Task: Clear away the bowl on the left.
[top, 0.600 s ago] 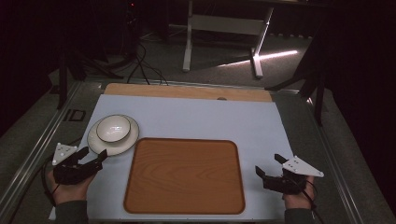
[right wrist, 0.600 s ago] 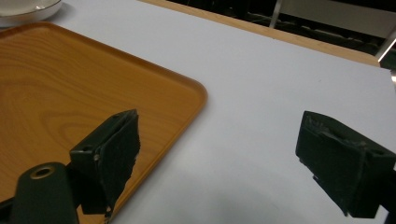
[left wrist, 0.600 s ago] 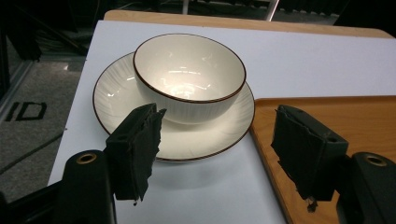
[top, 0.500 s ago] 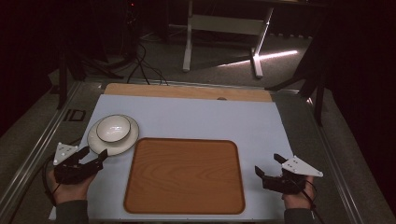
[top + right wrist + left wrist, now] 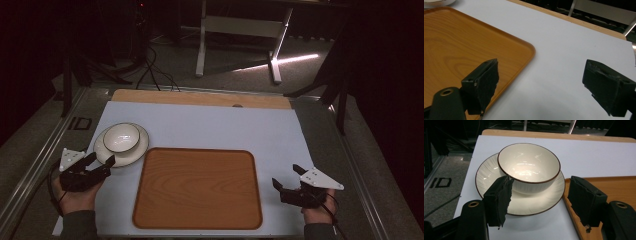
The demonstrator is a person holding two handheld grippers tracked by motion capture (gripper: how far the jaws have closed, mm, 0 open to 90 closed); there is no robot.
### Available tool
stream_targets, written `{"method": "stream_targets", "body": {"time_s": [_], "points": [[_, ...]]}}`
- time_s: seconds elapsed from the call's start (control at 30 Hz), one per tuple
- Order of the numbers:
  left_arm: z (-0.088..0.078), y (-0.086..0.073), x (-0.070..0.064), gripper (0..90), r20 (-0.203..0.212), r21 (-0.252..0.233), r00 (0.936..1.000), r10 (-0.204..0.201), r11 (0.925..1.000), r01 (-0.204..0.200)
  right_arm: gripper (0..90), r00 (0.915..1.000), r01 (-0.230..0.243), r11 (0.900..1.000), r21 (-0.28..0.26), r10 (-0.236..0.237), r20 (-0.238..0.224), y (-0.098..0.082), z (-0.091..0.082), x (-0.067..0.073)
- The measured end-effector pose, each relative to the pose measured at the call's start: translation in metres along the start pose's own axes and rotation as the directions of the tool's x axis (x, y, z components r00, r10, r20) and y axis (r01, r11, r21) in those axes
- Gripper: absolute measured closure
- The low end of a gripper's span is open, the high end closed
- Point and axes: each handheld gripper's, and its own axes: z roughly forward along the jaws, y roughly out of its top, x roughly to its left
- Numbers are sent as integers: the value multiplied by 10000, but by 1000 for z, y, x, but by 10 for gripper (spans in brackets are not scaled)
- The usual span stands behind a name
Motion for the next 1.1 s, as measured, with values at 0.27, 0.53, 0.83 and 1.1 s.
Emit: {"method": "stream_targets", "body": {"time_s": [0.27, 0.53, 0.83, 1.1], "points": [[2, 2, 7, 352, -164, -114, 9991, -386, 9992, 385, 133, 9999, 100, 9999, -101, -99, 100, 0, -1, 1], [8, 10, 13, 352, -390, -113, 9978, -540, 9985, 536, 133, 9998, 145, 9996, -251, -141, 169, 0, -2, 1], [17, 17, 24, 352, -801, -216, 9911, -1060, 9943, 1046, 133, 9995, 136, 9996, -263, -129, 277, 0, -3, 1], [31, 25, 28, 348, -776, -216, 9864, -1447, 9894, 1434, 133, 9991, 258, 9994, -230, -251, 329, 0, -3, 2]]}}
